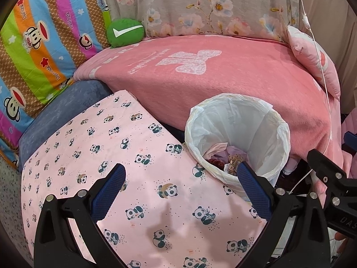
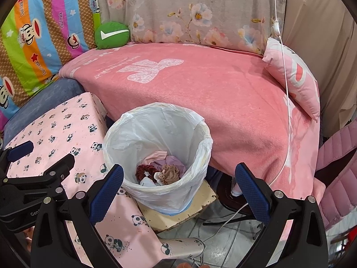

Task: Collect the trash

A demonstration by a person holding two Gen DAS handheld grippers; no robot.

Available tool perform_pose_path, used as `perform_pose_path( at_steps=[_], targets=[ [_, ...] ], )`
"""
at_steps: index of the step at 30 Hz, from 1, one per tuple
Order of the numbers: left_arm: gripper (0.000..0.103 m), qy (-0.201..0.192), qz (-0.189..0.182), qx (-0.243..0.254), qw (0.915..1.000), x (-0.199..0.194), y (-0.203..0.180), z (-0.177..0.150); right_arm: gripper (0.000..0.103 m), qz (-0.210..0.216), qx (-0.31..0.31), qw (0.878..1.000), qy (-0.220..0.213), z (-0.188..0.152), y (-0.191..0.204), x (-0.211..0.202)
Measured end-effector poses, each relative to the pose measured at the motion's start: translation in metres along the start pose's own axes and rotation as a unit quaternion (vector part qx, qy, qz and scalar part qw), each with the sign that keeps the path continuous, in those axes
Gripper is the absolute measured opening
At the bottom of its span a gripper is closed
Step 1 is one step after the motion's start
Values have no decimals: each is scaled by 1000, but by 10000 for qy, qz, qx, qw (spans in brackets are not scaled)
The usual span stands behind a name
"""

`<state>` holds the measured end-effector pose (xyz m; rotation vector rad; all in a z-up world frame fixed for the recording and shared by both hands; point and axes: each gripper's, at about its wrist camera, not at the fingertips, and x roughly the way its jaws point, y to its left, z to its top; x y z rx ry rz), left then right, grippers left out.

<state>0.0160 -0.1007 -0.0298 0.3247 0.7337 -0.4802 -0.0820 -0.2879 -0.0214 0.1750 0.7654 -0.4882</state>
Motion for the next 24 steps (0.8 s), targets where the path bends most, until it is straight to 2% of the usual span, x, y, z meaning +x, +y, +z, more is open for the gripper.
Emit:
perform_pose_path(
  at_steps=[24],
  targets=[
    [96,-3,-7,23,10000,0,-4,-1,99,-5,-1,10000,3,-1,0,-1]
  ],
)
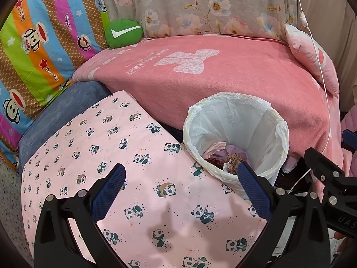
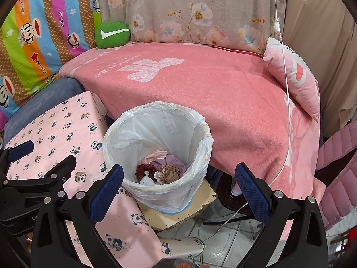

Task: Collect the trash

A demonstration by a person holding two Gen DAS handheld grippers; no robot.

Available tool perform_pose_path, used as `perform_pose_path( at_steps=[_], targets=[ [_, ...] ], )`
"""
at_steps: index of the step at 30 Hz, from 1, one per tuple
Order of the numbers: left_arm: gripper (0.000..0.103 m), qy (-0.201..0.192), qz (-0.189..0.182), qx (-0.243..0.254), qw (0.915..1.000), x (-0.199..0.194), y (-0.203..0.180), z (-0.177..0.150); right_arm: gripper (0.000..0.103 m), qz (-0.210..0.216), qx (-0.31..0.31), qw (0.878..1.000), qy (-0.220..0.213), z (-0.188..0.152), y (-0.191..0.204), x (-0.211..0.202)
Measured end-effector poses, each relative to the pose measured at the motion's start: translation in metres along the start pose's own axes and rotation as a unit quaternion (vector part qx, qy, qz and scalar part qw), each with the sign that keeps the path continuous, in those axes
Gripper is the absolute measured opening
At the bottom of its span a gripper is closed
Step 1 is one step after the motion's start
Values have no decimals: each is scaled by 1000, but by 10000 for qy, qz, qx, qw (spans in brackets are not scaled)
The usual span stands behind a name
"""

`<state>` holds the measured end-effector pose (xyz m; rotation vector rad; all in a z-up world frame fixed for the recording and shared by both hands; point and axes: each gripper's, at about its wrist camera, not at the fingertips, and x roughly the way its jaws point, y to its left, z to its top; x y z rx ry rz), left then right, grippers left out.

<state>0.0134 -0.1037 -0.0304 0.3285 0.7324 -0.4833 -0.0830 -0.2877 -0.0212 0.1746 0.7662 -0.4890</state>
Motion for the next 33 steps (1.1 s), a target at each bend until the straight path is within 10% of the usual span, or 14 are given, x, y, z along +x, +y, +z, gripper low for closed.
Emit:
perform_pose_path(
  at_steps=[33],
  targets=[
    [96,56,-42,44,10000,3,-3,-1,99,5,18,10000,9,-2,-3,2]
  ],
)
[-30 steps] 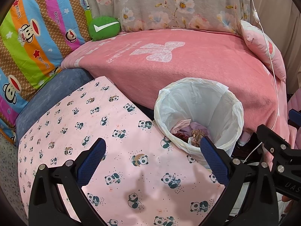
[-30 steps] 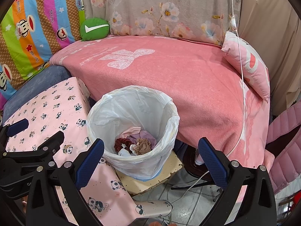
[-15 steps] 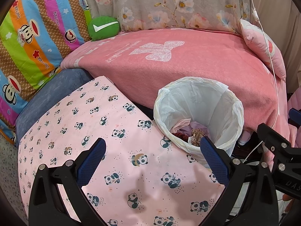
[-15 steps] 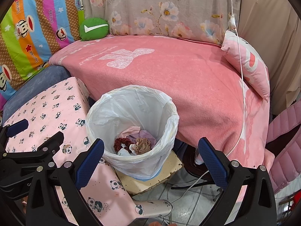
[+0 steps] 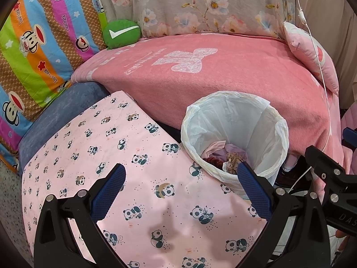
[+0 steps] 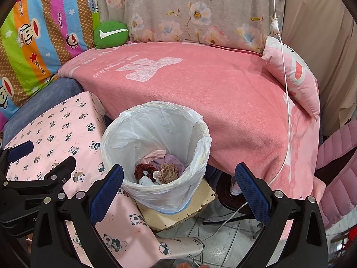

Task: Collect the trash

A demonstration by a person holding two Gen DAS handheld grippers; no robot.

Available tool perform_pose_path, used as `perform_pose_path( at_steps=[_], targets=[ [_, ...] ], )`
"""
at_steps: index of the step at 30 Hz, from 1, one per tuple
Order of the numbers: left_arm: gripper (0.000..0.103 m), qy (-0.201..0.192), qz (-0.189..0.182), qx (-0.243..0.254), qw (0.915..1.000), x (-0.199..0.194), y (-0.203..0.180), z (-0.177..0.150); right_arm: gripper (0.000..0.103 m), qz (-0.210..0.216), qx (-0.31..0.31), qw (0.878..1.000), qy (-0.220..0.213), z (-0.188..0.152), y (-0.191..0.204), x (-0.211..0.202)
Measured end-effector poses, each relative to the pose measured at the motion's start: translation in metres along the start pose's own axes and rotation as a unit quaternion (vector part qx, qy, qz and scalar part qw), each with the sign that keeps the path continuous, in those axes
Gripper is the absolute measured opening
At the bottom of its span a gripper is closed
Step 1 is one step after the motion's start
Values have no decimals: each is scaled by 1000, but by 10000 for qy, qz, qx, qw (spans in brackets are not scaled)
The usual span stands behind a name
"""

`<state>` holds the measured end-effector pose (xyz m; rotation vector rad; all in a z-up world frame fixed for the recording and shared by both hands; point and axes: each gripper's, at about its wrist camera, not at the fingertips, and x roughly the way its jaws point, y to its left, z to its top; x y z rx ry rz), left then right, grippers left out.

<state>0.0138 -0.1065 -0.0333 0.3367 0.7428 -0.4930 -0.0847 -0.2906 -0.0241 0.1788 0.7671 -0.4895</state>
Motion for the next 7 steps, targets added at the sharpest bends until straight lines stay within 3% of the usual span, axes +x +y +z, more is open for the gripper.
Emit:
perform_pose_path(
  at_steps=[7],
  targets=[
    [96,117,-93,17,9999,4,4,-3,99,-9,81,10000,11,-2,-8,2]
  ],
)
